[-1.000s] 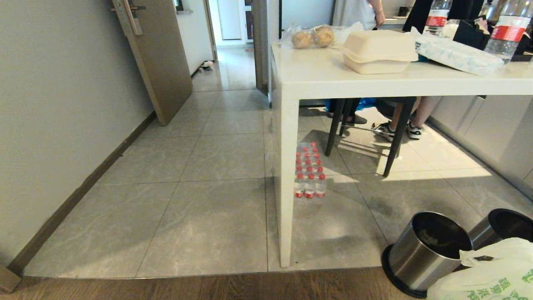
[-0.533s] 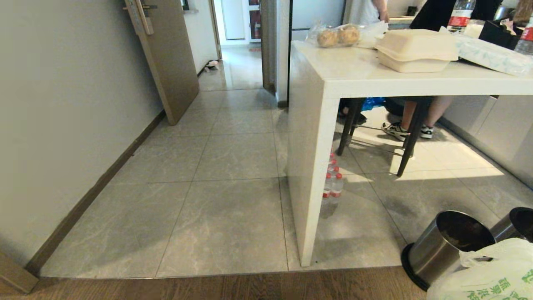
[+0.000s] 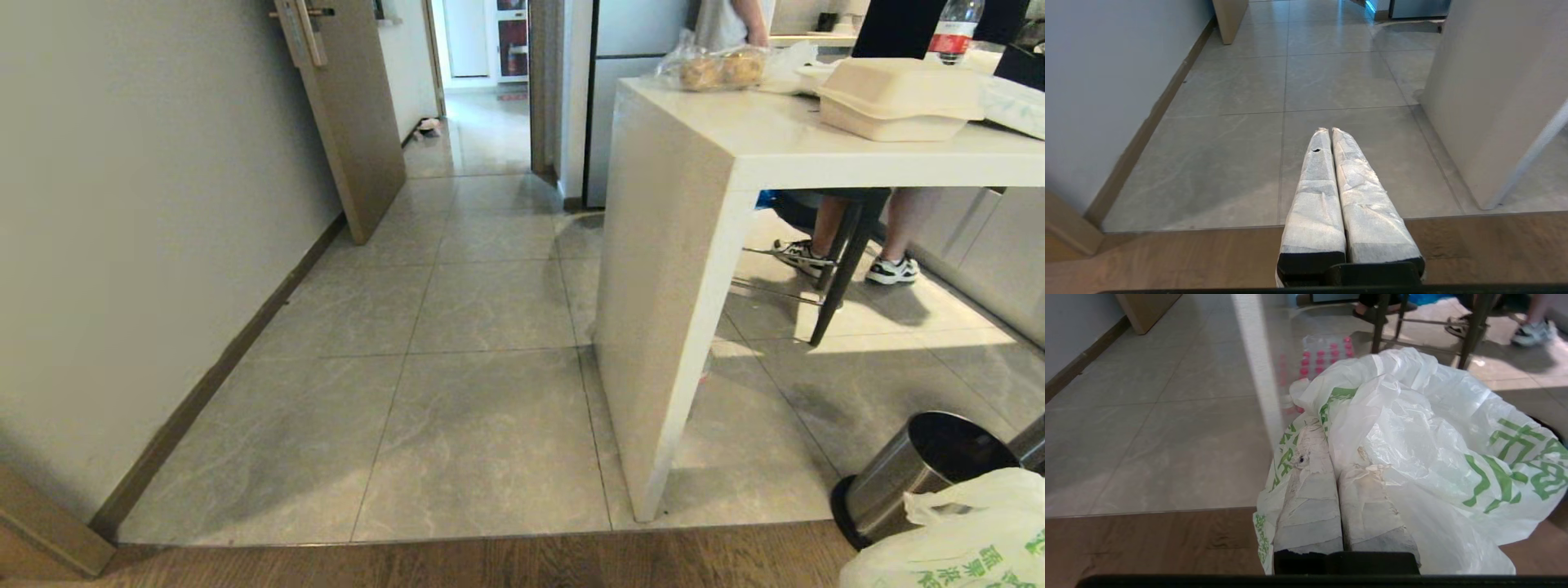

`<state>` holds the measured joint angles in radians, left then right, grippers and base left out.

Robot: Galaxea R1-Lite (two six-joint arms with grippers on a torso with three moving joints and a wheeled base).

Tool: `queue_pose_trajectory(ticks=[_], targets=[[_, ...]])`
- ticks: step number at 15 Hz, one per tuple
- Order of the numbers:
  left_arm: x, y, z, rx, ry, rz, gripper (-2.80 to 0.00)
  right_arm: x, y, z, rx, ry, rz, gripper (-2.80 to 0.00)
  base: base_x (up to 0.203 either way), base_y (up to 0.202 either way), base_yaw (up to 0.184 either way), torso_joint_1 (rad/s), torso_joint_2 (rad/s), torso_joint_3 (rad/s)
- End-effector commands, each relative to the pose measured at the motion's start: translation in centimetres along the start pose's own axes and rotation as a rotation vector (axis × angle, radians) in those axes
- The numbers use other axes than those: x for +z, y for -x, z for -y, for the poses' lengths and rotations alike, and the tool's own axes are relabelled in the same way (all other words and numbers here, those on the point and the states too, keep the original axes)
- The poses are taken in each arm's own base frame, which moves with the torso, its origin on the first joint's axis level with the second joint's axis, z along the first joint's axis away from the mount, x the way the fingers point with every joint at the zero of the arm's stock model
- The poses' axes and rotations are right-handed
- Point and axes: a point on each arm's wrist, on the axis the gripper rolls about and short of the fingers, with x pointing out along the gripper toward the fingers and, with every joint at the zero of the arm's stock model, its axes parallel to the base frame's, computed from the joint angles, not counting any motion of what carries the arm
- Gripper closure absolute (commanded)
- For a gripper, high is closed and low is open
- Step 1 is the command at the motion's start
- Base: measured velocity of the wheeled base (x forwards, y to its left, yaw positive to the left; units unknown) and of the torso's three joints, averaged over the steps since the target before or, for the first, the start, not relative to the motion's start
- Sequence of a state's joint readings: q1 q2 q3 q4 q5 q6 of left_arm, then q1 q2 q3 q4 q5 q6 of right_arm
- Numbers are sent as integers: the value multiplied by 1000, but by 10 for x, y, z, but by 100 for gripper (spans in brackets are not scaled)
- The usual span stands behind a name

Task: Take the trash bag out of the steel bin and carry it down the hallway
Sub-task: Put the trash bag at the door

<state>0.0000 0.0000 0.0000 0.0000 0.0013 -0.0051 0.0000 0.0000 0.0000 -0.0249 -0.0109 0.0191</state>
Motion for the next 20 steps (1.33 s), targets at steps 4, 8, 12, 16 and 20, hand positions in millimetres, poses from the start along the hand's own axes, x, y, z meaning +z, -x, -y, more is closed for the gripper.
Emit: queue_pose_trajectory(ticks=[4, 8, 12, 16, 20], targets=[[0, 0, 0, 0, 0, 0, 0, -2, -1, 0, 0, 0, -10, 0, 0, 191, 1, 4, 3, 3], [0, 0, 0, 0, -4, 0, 0, -2, -1, 0, 2, 10, -7, 0, 0, 195, 0, 3, 2, 0], [0, 0, 0, 0, -4, 0, 0, -2, -1, 0, 3, 8, -9, 0, 0, 83, 3, 1, 2, 4], [0, 0, 0, 0, -3, 0, 0, -2, -1, 0, 3, 8, -8, 0, 0, 0, 0, 0, 0, 0], [0, 0, 0, 0, -4, 0, 0, -2, -1, 0, 3, 8, -10, 0, 0, 0, 0, 0, 0, 0]])
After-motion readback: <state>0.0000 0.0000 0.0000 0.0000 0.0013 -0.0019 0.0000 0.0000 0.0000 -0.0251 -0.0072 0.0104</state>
